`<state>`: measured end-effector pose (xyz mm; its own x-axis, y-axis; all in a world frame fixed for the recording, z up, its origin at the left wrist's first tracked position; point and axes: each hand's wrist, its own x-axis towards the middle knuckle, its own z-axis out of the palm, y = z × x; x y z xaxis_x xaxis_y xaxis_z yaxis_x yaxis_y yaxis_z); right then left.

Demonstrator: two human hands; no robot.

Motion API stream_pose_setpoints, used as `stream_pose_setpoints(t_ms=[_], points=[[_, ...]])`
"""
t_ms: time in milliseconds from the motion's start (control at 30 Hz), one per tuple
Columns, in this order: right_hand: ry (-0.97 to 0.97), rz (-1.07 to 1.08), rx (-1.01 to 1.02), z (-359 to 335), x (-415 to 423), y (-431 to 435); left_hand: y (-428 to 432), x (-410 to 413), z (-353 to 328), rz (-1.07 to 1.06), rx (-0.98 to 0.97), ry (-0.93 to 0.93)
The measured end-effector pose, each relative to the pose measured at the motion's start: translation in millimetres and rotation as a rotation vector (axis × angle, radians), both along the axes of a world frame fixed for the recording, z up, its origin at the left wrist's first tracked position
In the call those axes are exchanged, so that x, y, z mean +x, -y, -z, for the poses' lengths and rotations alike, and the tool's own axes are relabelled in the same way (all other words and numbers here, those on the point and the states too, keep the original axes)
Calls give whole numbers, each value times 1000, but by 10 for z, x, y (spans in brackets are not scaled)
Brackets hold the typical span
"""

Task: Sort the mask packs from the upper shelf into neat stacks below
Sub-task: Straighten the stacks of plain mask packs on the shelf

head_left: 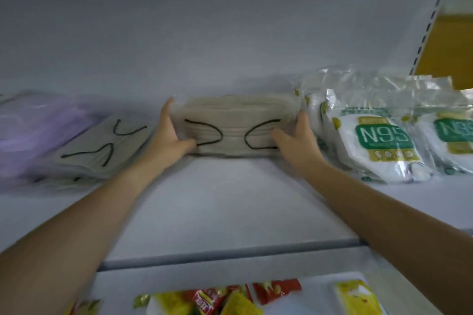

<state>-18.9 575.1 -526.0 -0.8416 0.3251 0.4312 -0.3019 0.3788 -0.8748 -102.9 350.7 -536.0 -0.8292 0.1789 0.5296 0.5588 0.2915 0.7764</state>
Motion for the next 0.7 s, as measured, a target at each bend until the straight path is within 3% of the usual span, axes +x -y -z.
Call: stream_pose_setpoints(t_ms=[67,167,300,400,533,700], points=[[47,-54,-79,-17,-53,2,-3,3,-19,6,-17,-24],[4,-204,-225,-60,-70,-17,31,1,-124,76,147,16],[9,-132,-255,-80,-28,-14,62,69,-147,69,318,119],[66,-93,-278,-28,-58,-40,100,135,-98,168,242,180],[99,-136,-246,-25,-78,-36,209,60,-80,194,-35,260],[119,-119,-237,3,-132,-47,151,121,-42,164,-35,199]])
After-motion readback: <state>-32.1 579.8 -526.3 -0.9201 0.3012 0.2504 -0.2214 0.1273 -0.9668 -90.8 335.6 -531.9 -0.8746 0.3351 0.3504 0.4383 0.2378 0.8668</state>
